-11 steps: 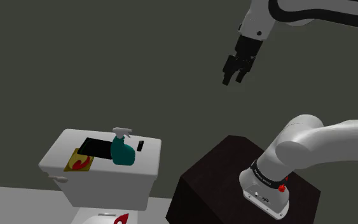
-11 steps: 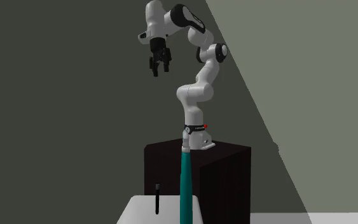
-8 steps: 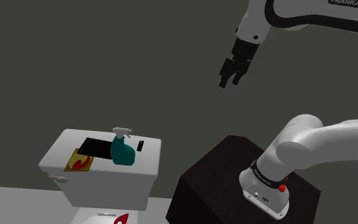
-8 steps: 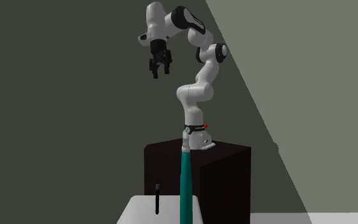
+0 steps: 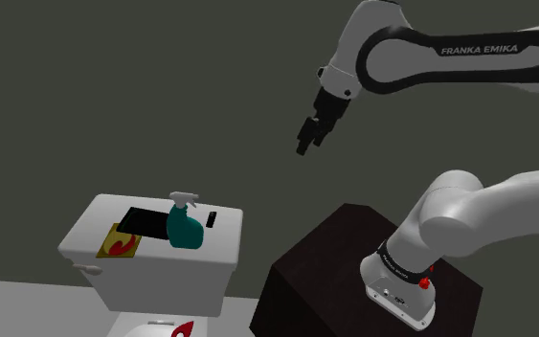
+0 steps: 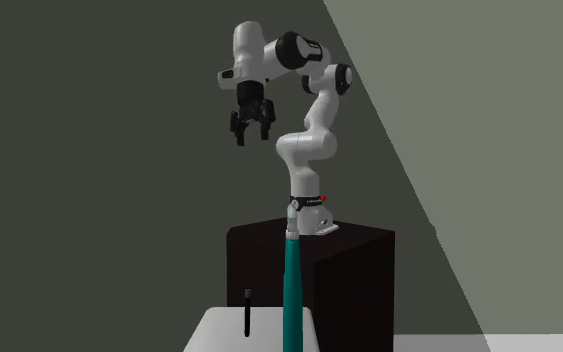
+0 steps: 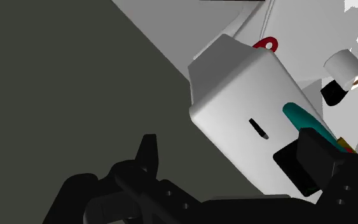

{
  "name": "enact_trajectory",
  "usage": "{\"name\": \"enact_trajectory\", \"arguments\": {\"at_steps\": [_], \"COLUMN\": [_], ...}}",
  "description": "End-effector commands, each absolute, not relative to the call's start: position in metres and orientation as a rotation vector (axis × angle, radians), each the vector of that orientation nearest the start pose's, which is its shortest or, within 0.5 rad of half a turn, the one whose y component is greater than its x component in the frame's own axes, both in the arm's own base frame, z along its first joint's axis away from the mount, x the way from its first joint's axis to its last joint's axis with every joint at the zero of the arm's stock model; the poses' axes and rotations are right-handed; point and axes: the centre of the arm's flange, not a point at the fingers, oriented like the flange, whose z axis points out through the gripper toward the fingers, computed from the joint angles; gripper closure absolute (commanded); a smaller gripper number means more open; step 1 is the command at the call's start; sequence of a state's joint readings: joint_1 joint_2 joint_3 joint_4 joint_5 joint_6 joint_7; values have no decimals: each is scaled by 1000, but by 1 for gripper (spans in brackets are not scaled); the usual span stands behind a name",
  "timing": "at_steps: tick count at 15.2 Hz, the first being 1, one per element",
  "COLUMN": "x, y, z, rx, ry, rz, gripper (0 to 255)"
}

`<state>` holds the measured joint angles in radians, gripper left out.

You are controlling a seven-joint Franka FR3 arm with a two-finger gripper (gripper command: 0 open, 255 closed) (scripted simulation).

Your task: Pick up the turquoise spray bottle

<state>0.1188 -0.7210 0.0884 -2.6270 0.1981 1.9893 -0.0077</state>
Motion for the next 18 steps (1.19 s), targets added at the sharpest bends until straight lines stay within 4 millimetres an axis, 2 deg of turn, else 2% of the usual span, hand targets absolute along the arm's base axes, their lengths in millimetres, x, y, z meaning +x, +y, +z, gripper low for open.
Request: {"name": "enact_trajectory", "arguments": {"at_steps": [1, 18], "x": [338, 398], "y": [96, 233], "z": [458, 315], "rx": [-2988, -2800], "ry": [-253, -810], "rz": [-156, -495], "gripper": [0, 0]}}
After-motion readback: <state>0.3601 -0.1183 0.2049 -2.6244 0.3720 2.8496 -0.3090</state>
